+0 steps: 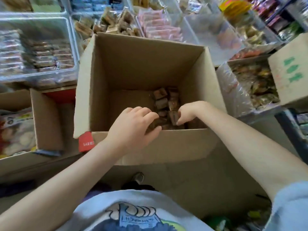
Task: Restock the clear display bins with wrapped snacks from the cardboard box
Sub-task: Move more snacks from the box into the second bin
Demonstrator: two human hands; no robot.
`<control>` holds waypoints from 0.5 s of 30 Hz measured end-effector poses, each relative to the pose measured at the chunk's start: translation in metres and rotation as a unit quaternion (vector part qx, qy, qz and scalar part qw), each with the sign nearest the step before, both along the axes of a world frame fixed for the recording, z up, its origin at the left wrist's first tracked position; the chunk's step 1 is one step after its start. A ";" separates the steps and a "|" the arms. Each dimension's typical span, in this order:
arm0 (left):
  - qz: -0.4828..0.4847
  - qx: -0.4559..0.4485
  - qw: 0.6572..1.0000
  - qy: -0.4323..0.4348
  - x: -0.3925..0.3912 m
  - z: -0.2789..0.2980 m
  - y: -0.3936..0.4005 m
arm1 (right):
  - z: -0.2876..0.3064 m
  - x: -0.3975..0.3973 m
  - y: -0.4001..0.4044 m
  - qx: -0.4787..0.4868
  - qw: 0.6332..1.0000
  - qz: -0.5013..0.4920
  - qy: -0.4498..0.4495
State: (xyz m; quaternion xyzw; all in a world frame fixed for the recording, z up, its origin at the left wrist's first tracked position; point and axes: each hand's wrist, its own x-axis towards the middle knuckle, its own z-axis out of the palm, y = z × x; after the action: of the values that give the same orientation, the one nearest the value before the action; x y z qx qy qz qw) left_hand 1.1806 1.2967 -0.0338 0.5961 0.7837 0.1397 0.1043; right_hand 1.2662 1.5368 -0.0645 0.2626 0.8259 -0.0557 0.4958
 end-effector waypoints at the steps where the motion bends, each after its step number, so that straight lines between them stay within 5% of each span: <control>1: 0.007 -0.004 1.000 0.008 0.002 -0.001 0.002 | -0.010 0.000 0.004 0.008 0.999 0.017 -0.049; 5: 0.032 -0.015 0.999 0.019 0.008 -0.004 0.003 | -0.052 0.004 0.012 -0.044 0.983 -0.009 -0.176; 15: 0.052 -0.017 0.998 -0.008 0.007 -0.002 0.010 | -0.063 0.005 0.027 -0.143 0.980 -0.062 -0.127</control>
State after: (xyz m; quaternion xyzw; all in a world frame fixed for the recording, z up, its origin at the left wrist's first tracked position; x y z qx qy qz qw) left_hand 1.1874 1.3070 -0.0354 0.5511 0.8153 0.1365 0.1138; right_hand 1.2714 1.5635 -0.1276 0.2448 0.7220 -0.1698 0.6245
